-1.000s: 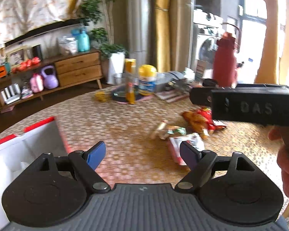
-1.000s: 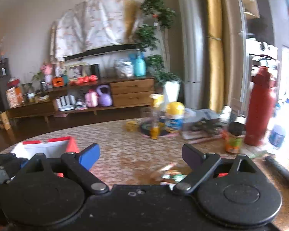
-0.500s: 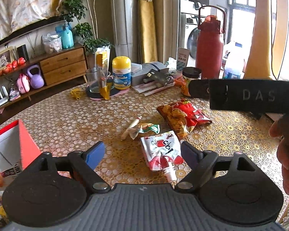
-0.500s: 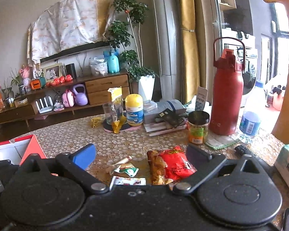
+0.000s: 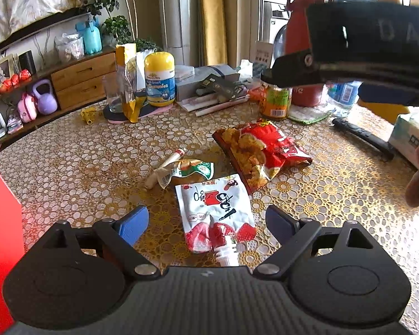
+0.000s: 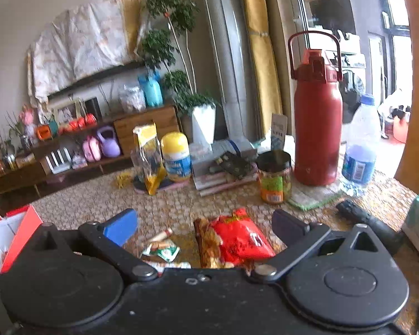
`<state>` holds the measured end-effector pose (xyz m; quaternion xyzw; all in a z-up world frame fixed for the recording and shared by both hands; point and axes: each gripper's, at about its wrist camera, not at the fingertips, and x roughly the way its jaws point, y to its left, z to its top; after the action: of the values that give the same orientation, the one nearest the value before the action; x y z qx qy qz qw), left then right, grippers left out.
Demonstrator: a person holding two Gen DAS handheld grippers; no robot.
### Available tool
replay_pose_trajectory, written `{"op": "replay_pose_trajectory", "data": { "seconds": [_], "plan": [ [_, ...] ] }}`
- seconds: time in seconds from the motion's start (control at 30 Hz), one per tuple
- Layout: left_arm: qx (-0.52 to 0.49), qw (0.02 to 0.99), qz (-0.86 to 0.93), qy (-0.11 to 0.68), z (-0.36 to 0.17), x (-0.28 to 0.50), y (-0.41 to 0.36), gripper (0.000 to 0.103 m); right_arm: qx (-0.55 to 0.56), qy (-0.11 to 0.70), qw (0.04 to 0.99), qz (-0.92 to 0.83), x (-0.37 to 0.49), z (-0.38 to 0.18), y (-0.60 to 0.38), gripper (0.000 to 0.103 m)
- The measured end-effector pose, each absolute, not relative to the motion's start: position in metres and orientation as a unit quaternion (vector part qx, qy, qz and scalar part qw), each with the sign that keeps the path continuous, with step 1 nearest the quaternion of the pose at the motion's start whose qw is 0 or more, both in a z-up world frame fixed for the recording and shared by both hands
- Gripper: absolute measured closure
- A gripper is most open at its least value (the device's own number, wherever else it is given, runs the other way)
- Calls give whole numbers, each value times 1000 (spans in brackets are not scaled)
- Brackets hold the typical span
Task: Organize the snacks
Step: 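Grasp the white-and-red pouch with the left tool while the right tool grasps the red chip bag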
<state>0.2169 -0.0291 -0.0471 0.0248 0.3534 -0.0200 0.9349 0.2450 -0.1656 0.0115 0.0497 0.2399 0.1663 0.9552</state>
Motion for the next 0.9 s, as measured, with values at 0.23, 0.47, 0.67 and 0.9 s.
{"op": "replay_pose_trajectory", "data": {
  "seconds": [0.23, 0.47, 0.67, 0.9],
  "plan": [
    [26, 936, -9, 351, -64, 233, -35, 12, 38, 274, 946, 168, 269, -2, -168, 0],
    [16, 940, -20, 341, -72, 242, -40, 12, 40, 307, 937, 162, 290, -25, -169, 4],
    [18, 943, -4, 333, -75, 243, -41, 34, 29, 342, 926, 157, 314, -43, -164, 4],
    [7, 945, -14, 327, -75, 240, -35, 38, -18, 338, 927, 160, 335, -53, -146, 1]
  ]
}}
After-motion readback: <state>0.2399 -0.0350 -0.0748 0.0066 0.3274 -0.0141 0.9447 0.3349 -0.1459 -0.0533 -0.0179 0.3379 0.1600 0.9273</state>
